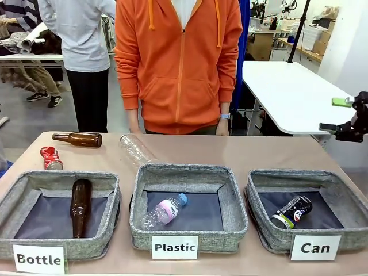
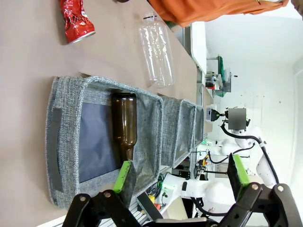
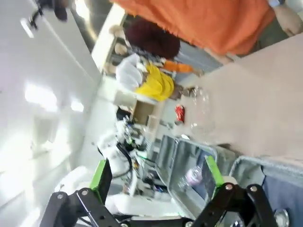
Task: Sort the can waste into the basket.
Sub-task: Pick up the can waste from the table and place it in the right Fabric basket.
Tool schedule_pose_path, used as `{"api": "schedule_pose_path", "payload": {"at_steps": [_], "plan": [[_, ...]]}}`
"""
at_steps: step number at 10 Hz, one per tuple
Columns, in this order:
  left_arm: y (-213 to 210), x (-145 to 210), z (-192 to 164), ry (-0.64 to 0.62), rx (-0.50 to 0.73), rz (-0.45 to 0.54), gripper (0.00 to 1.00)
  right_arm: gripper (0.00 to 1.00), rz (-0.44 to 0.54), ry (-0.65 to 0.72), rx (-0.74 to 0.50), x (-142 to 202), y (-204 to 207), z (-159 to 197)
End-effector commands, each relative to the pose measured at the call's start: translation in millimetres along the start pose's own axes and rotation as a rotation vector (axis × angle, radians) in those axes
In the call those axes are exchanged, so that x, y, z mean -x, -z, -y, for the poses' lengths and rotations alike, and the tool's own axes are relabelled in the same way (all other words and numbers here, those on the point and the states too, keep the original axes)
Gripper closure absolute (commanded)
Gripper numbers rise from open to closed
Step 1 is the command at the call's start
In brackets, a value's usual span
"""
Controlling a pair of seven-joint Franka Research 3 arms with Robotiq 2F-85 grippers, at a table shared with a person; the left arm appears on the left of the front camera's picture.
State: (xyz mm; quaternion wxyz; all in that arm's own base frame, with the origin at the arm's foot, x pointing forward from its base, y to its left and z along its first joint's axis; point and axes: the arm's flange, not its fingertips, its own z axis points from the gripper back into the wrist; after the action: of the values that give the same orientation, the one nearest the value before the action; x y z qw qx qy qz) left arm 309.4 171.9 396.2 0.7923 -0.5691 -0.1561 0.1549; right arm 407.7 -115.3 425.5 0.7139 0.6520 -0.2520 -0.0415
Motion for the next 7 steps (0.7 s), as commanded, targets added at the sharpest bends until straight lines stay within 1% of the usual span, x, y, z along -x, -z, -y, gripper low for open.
{"api": "schedule_pose_path", "payload": {"at_steps": [1, 2, 3, 7], "plan": [[-0.1, 1.0, 2.2, -0.01, 0.014, 0.001, 0.0, 0.0, 0.076, 0.037, -0.029, -9.5, 6.3, -1.8], [-0.1, 1.0, 2.2, -0.01, 0.014, 0.001, 0.0, 0.0, 0.091, 0.01, -0.003, -12.8, 6.5, 1.7], [-0.1, 1.0, 2.2, -0.01, 0.014, 0.001, 0.0, 0.0, 0.043, 0.025, -0.02, -4.1, -1.4, 2.9], [-0.1, 1.0, 2.2, -0.01, 0.014, 0.001, 0.0, 0.0, 0.043, 0.025, -0.02, -4.1, -1.4, 2.9]]}}
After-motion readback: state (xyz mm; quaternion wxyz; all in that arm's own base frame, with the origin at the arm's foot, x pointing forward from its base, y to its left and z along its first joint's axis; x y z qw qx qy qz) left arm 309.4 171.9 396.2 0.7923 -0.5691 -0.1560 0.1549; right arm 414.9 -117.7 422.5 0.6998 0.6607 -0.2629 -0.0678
